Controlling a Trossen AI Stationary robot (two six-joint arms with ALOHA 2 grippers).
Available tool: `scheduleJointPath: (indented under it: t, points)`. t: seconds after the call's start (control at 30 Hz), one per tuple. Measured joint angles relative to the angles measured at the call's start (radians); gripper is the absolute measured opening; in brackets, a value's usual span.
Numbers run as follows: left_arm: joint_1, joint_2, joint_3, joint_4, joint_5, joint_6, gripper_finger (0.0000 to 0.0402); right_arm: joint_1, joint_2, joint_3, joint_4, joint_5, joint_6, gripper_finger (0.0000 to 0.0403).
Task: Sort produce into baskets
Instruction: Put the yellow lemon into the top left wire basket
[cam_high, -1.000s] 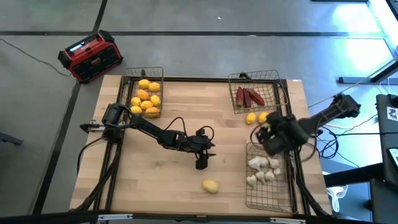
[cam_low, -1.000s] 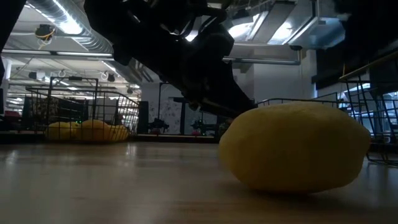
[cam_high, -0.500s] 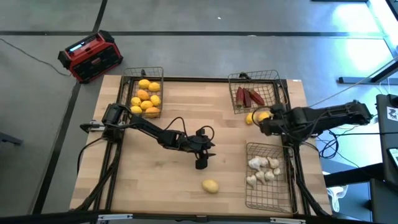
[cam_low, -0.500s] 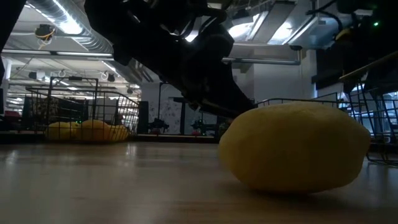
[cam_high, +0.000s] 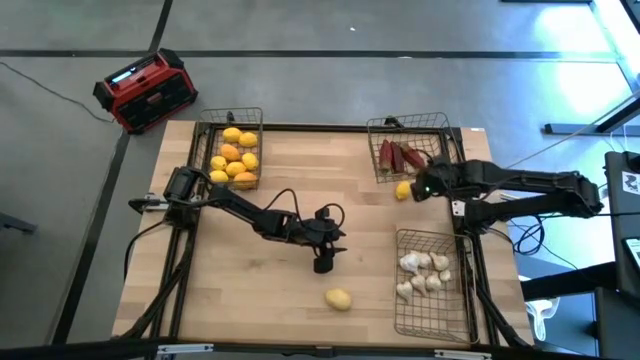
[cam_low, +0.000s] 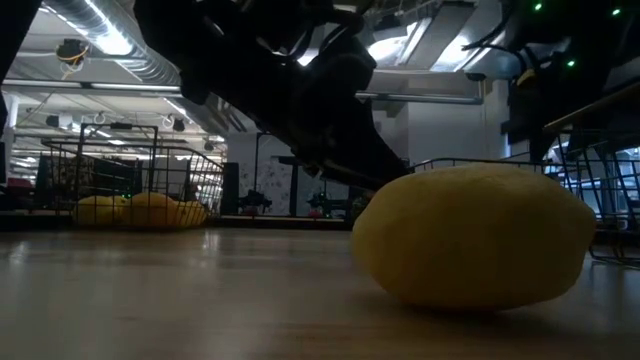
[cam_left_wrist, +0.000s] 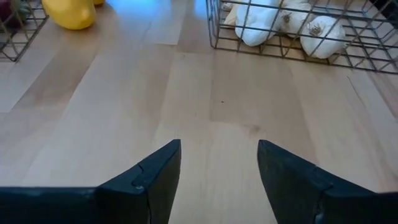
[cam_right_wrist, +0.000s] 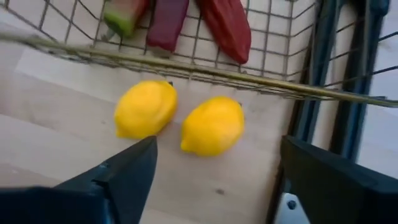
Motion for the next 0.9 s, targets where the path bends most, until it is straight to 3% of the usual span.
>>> scheduleJointPath:
  t: [0.23, 0.6, 0.9]
  points:
    - [-0.001, 0.000, 0.000, -0.005, 0.000, 0.003, 0.0208, -0.126, 0.000, -0.060, 0.080, -0.081, -0.059, 0.0396]
    - [-0.001, 0.000, 0.000, -0.021, 0.000, 0.003, 0.0208, -0.134, 0.027, -0.071, 0.155, -0.044, -0.071, 0.0374]
    - [-0.001, 0.000, 0.000, -0.022, 0.000, 0.002, 0.0208, -0.235, 0.183, -0.071, 0.152, -0.090, -0.103, 0.0373]
